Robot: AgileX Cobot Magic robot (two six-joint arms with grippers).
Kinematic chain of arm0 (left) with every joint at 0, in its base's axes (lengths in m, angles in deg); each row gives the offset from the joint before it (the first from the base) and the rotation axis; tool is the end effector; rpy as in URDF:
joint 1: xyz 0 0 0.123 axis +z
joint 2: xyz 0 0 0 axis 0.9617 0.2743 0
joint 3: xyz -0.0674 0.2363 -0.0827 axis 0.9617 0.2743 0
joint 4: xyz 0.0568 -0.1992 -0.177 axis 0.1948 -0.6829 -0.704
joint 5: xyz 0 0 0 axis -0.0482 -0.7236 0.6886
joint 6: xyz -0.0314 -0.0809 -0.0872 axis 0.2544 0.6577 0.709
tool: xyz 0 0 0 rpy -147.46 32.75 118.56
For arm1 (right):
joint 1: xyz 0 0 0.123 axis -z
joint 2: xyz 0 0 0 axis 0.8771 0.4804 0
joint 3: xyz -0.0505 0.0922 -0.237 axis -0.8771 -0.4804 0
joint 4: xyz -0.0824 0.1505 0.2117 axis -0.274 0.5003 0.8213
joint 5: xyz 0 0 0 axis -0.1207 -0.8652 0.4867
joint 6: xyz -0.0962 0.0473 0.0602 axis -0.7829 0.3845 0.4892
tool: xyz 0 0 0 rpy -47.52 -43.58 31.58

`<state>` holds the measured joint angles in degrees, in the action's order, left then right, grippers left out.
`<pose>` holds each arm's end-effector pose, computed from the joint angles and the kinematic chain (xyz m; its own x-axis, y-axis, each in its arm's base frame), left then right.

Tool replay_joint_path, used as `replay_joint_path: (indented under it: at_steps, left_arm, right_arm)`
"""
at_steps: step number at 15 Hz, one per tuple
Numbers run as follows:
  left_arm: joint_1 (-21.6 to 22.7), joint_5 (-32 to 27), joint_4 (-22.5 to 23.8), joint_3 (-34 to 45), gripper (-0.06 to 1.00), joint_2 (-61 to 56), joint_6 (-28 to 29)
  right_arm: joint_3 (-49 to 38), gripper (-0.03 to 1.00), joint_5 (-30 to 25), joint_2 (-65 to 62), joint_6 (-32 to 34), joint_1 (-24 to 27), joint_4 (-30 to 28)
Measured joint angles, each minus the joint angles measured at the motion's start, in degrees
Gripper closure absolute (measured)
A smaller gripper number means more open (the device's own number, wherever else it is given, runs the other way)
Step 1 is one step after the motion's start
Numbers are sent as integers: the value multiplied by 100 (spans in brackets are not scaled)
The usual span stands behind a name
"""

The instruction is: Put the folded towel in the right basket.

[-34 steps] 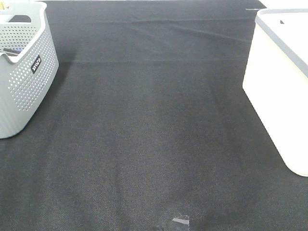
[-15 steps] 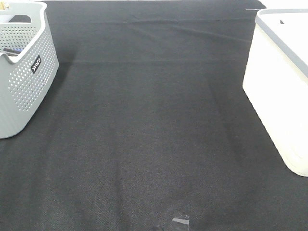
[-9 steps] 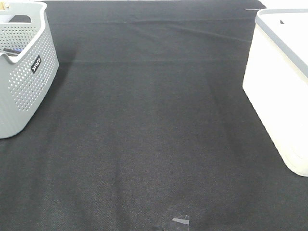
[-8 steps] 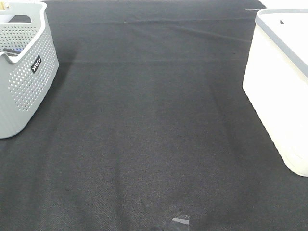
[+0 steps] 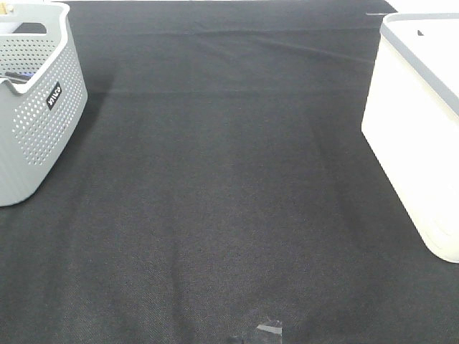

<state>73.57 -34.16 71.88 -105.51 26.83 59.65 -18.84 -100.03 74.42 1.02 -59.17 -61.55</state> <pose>0.0677 -0.0080 0.2742 -0.4400 0.0206 -0.8978 0.0698 0.9975 -0.0113 0.0679 -0.0082 0.2539 -0.5304 0.0818 -0.8438 0.1095 0.9936 0.0275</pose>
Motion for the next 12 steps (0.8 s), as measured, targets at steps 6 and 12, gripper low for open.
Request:
replay_joint_path:
  at_steps: [6, 12]
  left_arm:
    - [0, 0, 0, 0, -4, 0, 0]
    - [0, 0, 0, 0, -4, 0, 0]
  right_arm:
    - [0, 0, 0, 0, 0, 0, -23]
    - [0, 0, 0, 0, 6, 0, -23]
